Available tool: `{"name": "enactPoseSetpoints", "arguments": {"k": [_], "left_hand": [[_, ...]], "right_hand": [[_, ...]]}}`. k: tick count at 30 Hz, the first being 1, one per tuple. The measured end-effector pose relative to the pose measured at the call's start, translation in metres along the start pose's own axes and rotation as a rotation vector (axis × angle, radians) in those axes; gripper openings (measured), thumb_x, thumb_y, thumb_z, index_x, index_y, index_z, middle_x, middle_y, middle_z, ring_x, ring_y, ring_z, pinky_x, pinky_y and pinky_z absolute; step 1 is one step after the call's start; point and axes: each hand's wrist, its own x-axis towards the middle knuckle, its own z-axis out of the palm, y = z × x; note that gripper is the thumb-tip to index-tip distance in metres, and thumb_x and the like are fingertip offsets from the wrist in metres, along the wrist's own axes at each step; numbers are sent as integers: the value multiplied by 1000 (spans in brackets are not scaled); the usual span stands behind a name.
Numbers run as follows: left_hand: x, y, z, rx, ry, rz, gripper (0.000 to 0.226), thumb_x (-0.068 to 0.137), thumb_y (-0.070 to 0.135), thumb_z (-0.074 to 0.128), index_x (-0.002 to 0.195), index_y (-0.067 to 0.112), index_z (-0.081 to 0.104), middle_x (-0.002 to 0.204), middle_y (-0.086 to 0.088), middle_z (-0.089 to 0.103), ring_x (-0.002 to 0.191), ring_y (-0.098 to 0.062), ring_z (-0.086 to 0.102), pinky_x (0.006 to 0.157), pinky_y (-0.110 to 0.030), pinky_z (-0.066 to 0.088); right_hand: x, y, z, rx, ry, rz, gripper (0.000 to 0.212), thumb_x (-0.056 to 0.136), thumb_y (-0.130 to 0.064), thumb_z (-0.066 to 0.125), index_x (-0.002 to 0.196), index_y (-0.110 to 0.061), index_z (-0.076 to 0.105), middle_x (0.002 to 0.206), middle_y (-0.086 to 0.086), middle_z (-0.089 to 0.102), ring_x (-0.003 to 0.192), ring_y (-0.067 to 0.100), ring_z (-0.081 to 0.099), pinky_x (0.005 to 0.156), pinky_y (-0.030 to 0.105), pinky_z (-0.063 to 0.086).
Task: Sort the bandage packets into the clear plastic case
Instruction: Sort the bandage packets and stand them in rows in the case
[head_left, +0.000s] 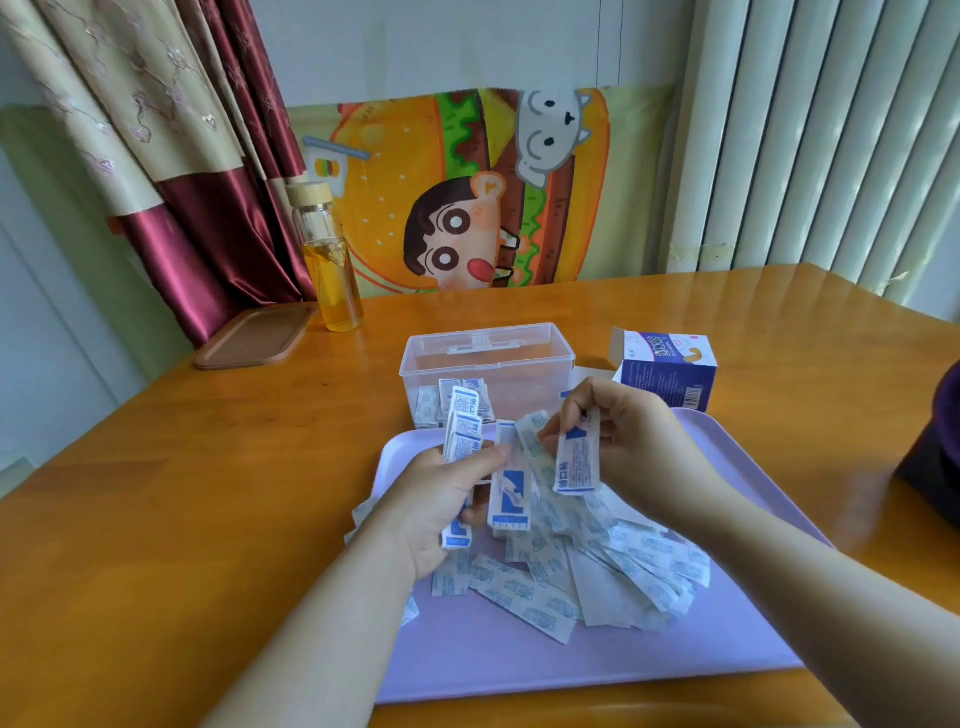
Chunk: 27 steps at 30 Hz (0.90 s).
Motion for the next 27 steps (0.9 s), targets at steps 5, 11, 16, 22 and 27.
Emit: {"name": "enactPoseSetpoints", "arguments": {"k": [5, 11, 16, 22, 27], "left_hand": [[3, 6, -15, -67, 130, -50, 10, 92, 15, 55, 84, 11, 60, 57, -1, 61, 37, -8, 53, 34, -16, 20], [1, 3, -13, -223, 55, -139, 8, 92, 16, 52, 95, 13, 59, 61, -2, 62, 39, -11, 52, 35, -17, 20], [-7, 4, 3, -378, -169, -230, 22, 86, 18, 53, 70, 20, 68, 69, -2, 62, 59, -15, 56, 53, -26, 37], [-19, 5, 11, -415, -240, -265, 32, 92, 34, 46, 75, 22, 71, 67, 0, 60, 59, -15, 57, 46, -21, 43], [-24, 4, 15, -427, -309, -216, 26, 95, 30, 47, 96, 18, 71, 75, -4, 69, 65, -18, 67, 56, -27, 54]], "right_hand": [[9, 14, -7, -363, -136, 81, 31, 79, 3, 61, 70, -25, 51, 88, 1, 72, 90, 20, 67, 75, 28, 55], [7, 1, -1, -243, -185, 52, 34, 88, 5, 43, 82, -24, 59, 102, -13, 68, 102, 0, 58, 85, 20, 44], [-1, -16, 21, 120, -360, 13, 27, 86, -16, 34, 88, -12, 61, 101, -6, 65, 102, -5, 56, 86, 18, 43], [-2, -5, 29, -61, -285, 0, 14, 93, -13, 52, 88, -25, 56, 111, -6, 61, 100, 7, 59, 79, 23, 51], [2, -2, 30, -106, -201, 62, 29, 78, -15, 73, 92, -27, 51, 90, -12, 60, 80, 3, 57, 79, 31, 52]]}}
